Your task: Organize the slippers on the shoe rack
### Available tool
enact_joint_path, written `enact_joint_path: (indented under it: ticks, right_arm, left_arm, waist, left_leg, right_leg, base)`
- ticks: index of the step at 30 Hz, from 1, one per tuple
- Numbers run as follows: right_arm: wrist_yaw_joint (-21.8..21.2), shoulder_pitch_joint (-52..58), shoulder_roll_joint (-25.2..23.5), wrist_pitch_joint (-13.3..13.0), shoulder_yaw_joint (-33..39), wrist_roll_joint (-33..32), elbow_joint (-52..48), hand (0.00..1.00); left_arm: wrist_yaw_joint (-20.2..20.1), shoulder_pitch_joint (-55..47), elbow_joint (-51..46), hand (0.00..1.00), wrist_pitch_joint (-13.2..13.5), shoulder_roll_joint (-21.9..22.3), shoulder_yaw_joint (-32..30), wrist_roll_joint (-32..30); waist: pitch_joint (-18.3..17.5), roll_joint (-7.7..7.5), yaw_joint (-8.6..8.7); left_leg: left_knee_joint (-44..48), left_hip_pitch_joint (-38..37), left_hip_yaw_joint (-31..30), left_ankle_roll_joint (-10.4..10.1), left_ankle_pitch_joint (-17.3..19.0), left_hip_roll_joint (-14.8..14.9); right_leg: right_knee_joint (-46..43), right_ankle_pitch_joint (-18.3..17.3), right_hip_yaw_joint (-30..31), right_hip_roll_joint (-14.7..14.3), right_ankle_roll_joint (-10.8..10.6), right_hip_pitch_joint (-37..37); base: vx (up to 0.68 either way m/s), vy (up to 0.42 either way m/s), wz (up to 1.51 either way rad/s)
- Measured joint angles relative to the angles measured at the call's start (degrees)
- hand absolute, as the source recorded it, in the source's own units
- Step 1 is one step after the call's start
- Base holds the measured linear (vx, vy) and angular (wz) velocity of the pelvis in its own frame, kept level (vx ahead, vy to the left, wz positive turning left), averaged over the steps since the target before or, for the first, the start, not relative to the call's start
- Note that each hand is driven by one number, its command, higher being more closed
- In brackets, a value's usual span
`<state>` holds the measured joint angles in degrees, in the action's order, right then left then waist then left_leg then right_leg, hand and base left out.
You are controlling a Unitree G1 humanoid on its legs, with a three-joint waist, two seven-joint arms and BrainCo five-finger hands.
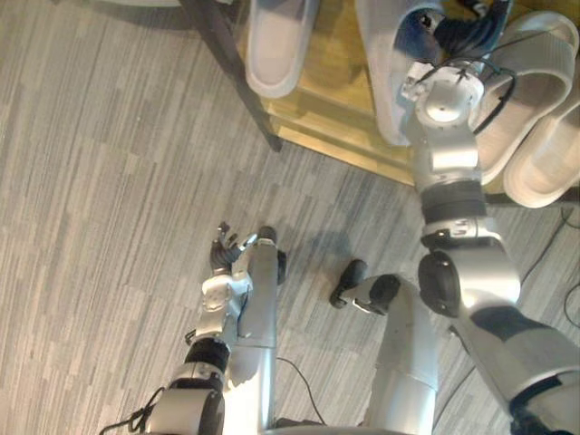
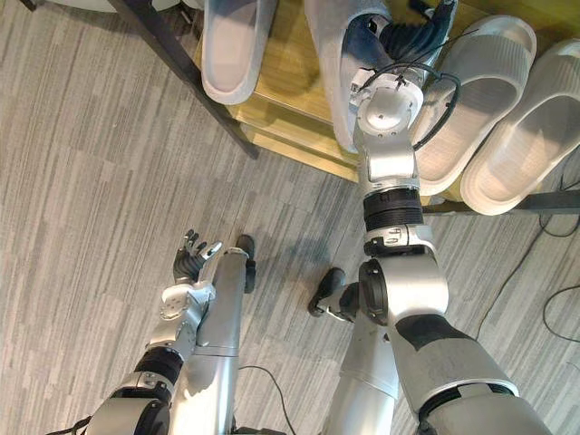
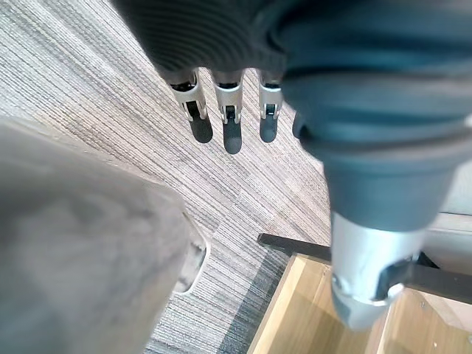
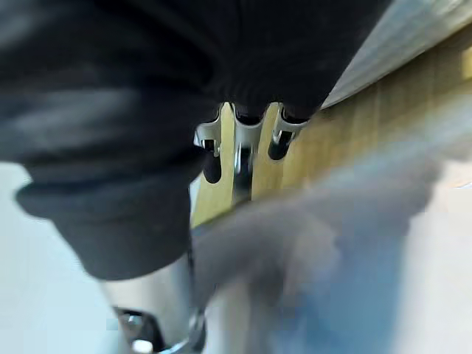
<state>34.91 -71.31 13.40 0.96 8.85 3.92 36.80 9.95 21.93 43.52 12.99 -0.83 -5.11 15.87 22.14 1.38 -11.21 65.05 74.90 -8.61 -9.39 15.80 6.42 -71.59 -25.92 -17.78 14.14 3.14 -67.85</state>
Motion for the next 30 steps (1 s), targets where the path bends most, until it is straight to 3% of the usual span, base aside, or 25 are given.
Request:
enact_joint_path:
  ticks: [7, 20, 30]
  right_arm:
    - [0.1, 2.6, -0.9, -0.2, 0.1, 0.9, -4.7, 0.0]
    - [-2.0, 9.6, -6.9, -0.5, 0.0, 2.2, -8.4, 0.0]
    - [-4.6, 14.0, -11.3, -3.3, -0.1, -5.3, -8.9, 0.0]
  left_arm:
    - [0.0, -0.1, 1.5, 0.0, -0.7, -0.2, -0.1, 0.0]
    - [0.0, -0.9, 2.3, 0.0, -2.2, -0.6, -0.6, -0.1]
    - [0.0, -1.1, 2.4, 0.0, -2.6, -0.6, -2.2, -0.2]
  waist:
    - [0.0, -0.02, 0.3]
    - [-0.4, -0.46, 1.09]
    - [-0.4, -0.52, 1.41]
  left_leg:
    - [-1.3, -2.0, 0.3, 0.0, -0.2, 0.1]
    - [-3.0, -4.1, 1.1, 0.2, -0.4, 0.3]
    - [-3.2, -4.4, 1.3, 0.3, -0.4, 1.1]
  right_leg:
    - [1.3, 0.1, -0.1, -0.1, 0.1, 1.8]
    - [3.0, 0.4, 0.1, -0.3, 0.6, 3.7]
    - [3.5, 0.5, 0.2, -1.0, 0.6, 3.8]
  base:
    - [0.01, 0.003, 0.0]
    - [0.02, 0.016, 0.0]
    - [0.0, 0.004, -0.03]
